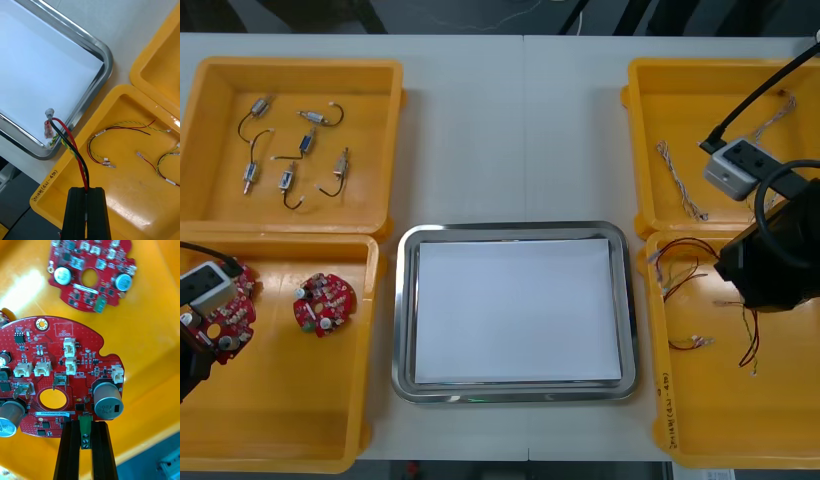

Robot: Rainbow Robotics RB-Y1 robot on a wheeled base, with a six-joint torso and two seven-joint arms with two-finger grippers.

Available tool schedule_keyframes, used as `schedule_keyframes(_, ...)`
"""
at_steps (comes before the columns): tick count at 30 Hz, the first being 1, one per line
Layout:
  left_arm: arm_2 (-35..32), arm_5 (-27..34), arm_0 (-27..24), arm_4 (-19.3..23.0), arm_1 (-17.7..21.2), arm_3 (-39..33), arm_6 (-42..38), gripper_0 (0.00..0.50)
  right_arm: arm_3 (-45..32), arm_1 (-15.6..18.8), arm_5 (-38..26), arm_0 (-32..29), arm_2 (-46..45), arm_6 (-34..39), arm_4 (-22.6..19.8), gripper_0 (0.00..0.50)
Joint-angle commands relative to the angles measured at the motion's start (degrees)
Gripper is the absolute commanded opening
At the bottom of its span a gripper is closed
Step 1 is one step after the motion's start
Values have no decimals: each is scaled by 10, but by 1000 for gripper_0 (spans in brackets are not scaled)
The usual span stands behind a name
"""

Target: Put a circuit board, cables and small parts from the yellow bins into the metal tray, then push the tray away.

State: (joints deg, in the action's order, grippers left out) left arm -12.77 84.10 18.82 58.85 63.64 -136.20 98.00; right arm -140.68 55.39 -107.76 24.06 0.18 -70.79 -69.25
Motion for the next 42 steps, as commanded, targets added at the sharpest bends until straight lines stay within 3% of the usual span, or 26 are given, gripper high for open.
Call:
schedule_keyframes(1, -4, 54, -48, 13, -13, -45, -134, 0, -20, 18, -1, 34, 41, 7, 6, 0)
schedule_keyframes(9, 42, 112, -127, 24, -17, -93, -200, 0, -21, 5, 0, 56, 92, 7, 33, 0)
schedule_keyframes(26, 249, 122, -352, 30, -22, -99, -280, 0, -27, 3, 4, 76, 153, -2, 81, 0)
schedule_keyframes(34, 375, 123, -455, -1, -58, -95, -346, 0, -27, -3, 3, 76, 161, -2, 85, 0)
schedule_keyframes(42, 470, 119, -527, -39, -103, -60, -381, 0, -27, -9, -3, 76, 161, -2, 90, 0)
